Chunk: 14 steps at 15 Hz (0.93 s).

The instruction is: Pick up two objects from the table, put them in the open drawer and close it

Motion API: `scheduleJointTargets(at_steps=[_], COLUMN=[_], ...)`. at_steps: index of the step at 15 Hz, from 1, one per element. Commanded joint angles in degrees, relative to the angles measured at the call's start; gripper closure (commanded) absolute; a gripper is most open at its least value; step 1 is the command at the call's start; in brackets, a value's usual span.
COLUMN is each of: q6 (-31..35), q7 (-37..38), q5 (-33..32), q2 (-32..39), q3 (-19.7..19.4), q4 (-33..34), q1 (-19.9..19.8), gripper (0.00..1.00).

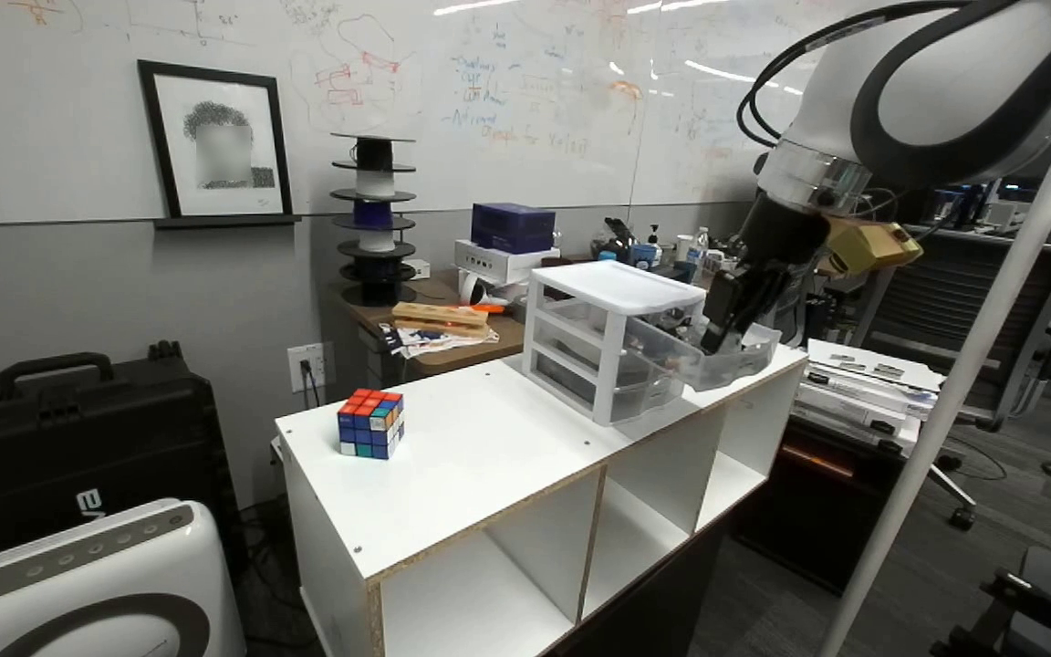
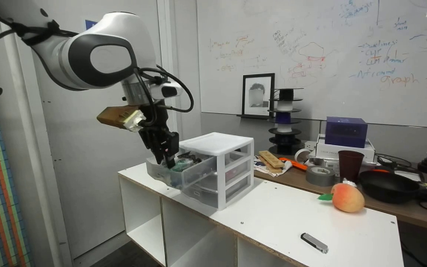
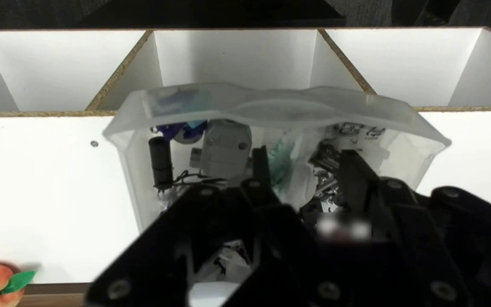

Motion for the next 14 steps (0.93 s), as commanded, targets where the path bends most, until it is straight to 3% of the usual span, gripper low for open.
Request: scheduleJointTargets(at_steps=[1,4,7,10,14], q6=[-1.13,-7.39,-21.76,-32.36,-38.46], q7=[0.31,-5.59,-18.62,-24.05,-30.25], q5=[-1.97,-2.69,4.06,3.82,2.97], q2=[-3.73,-9.55,-15.65,-16.64,-11.70], q3=[0.26,-0.36,-4.25,-8.78,-14.42], q4=[2.35,2.79,4.31,8.62,15.41], q1=[-0.61,-0.56,0.70,-1.62,-4.11], gripper=[0.20,0.01,0.00,0.00,0.00])
